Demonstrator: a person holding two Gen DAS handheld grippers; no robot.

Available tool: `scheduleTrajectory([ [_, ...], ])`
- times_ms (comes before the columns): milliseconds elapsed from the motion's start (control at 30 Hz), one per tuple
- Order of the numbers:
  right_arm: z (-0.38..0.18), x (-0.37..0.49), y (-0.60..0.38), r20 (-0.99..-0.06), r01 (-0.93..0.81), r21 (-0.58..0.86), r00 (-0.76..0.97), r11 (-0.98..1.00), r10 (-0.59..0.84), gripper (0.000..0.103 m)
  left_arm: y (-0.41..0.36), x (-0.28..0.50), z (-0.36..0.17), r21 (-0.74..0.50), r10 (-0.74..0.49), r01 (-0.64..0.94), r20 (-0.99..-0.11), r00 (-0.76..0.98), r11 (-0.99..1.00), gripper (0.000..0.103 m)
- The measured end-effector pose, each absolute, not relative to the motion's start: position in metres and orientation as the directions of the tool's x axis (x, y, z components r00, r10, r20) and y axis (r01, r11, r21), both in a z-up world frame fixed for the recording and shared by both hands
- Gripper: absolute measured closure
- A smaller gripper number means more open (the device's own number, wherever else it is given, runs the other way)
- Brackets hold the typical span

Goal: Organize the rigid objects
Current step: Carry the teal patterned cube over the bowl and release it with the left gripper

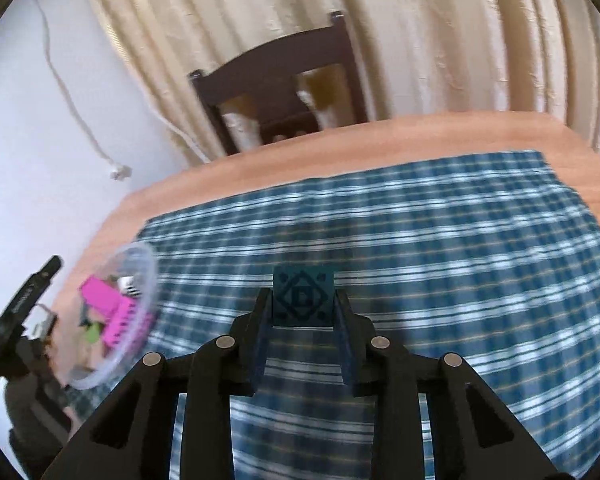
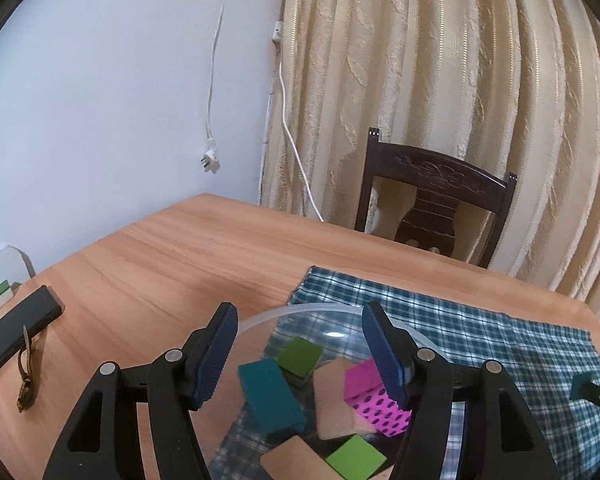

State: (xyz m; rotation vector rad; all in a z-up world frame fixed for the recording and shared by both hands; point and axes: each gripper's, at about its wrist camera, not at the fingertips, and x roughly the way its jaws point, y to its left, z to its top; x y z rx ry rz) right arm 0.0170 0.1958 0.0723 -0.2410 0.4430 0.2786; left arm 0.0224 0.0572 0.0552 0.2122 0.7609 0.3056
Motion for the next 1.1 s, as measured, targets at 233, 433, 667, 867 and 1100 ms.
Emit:
scheduleTrajectory([
  [233, 0.072, 0.012, 0.207, -0.446, -0.331, -0.174, 0.866, 0.928, 0.225, 0.035, 0.121, 0.022, 0.069, 0.306, 0.445, -0.323, -0.620, 0.646, 0.895, 0.073],
  [433, 0.071, 0.009, 0.214, -0.446, -0.337, -0.197, 0.867, 0.921, 0.222, 0.031, 0.170, 0.029, 0.069, 0.293, 0.497, -0.407, -0.619, 0.608, 0.865, 0.073],
  [667, 0.072, 0.008, 0.217, -0.439, -0.351, -0.208, 0.868, 0.913, 0.233, 0.029, 0.215, 0.038, 0.067, 0.278, 0.512, -0.446, -0.628, 0.586, 0.851, 0.073],
  [867, 0.071, 0.006, 0.219, -0.438, -0.363, -0.216, 0.866, 0.906, 0.243, 0.010, 0.227, 0.051, 0.055, 0.335, 0.544, -0.436, -0.619, 0.566, 0.835, 0.062],
  [1100, 0.073, 0.001, 0.224, -0.425, -0.396, -0.233, 0.863, 0.888, 0.273, 0.003, 0.205, 0.053, 0.040, 0.354, 0.523, -0.387, -0.627, 0.577, 0.851, 0.062],
])
